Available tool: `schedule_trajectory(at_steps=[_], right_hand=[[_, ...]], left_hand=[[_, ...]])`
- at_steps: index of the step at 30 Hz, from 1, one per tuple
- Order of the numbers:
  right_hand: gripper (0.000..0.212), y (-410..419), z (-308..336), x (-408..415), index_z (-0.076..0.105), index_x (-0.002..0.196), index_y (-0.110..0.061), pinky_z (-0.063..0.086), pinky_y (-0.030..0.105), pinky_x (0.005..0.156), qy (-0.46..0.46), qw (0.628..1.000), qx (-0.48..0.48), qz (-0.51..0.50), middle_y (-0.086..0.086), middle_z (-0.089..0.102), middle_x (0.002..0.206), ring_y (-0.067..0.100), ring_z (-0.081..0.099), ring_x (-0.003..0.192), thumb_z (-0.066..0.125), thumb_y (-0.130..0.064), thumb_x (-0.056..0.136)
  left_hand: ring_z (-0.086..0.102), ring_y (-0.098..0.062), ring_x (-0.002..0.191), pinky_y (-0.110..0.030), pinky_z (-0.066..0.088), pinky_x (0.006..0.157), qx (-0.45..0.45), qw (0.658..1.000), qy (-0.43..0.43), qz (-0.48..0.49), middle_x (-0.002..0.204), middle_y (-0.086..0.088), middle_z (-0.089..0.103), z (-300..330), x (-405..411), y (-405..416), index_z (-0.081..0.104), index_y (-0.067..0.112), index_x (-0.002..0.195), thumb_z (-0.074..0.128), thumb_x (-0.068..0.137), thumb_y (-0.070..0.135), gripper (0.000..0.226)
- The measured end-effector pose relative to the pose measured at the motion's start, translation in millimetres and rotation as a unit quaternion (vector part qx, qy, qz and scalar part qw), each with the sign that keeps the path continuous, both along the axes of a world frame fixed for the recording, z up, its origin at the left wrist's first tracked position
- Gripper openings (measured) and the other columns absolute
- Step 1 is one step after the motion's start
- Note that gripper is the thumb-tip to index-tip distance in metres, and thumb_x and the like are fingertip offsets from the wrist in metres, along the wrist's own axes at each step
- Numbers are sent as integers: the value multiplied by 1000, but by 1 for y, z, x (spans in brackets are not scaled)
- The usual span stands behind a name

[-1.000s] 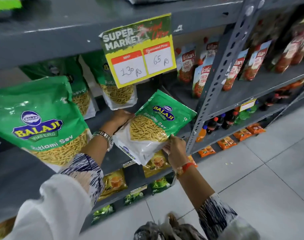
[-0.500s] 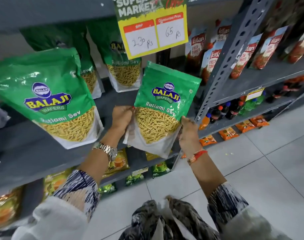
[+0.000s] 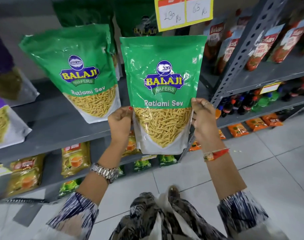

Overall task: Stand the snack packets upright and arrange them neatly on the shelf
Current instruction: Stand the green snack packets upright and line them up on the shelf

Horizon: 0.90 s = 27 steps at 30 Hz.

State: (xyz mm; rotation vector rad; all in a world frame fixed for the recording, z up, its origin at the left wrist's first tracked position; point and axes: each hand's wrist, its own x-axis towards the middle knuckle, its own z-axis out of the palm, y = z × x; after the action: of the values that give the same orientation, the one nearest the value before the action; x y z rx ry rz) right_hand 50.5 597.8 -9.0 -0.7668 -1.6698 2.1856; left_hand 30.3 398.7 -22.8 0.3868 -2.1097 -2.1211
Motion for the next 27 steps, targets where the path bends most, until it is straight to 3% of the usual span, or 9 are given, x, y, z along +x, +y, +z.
schedule_trajectory(at_steps=[3,5,7,9,11,15,18,22,27], right_hand=[[20,-2,2,4,54,74,-20,50,36,82,23,1000,-3,16,6,63,95,23,57,94,52,-14,94],[21,-3,1,0,53,75,-20,49,28,70,44,999,-5,28,1,61,87,18,57,84,49,-14,95],[22,-3,1,-10,52,75,-18,48,24,66,72,997,1,36,0,60,83,13,56,76,47,-13,96],[22,-2,2,-24,51,76,-18,49,22,64,91,995,11,45,0,60,82,10,56,72,45,-14,97],[22,1,3,-41,50,77,-18,50,20,66,110,992,22,58,1,61,83,9,57,74,44,-15,98],[21,9,8,-80,51,78,-20,47,24,73,139,986,49,81,1,58,84,11,55,79,45,-15,97],[22,13,14,-105,49,78,-20,42,21,67,128,986,56,90,1,54,82,9,50,73,42,-13,98],[22,15,12,-123,46,80,-19,44,14,57,123,986,15,109,0,55,81,4,53,69,38,-12,99],[18,18,4,-128,47,85,-19,48,19,68,106,985,12,132,0,59,89,8,57,81,37,-15,100]], left_hand=[[51,9,43,-6,42,47,2,1000,14,7,45,20,61,4,2,0,63,4,92,50,88,3,13],[54,11,48,-5,44,52,-1,1000,20,11,59,13,62,7,-2,2,63,-1,96,50,88,3,15],[55,3,52,-11,45,55,-2,999,30,15,66,5,58,9,-10,4,62,-6,98,50,88,4,19],[49,-9,54,-18,43,55,-3,999,38,14,62,2,54,10,-21,7,61,-9,100,50,88,4,21],[48,-11,59,-24,45,63,-6,999,46,0,64,1,53,10,-35,9,60,-7,99,47,89,3,19],[52,-20,77,-41,44,82,-22,997,61,-29,73,2,57,6,-73,13,56,14,85,43,91,6,16],[53,-21,88,-42,45,88,-16,998,59,-20,78,1,58,4,-97,19,53,21,83,43,91,7,20],[51,-21,92,-37,41,86,15,999,49,-5,92,-9,57,0,-117,29,48,10,95,41,92,2,12],[53,-22,99,-47,42,102,27,998,57,-5,95,-7,59,-11,-126,32,49,12,96,41,92,3,13]])
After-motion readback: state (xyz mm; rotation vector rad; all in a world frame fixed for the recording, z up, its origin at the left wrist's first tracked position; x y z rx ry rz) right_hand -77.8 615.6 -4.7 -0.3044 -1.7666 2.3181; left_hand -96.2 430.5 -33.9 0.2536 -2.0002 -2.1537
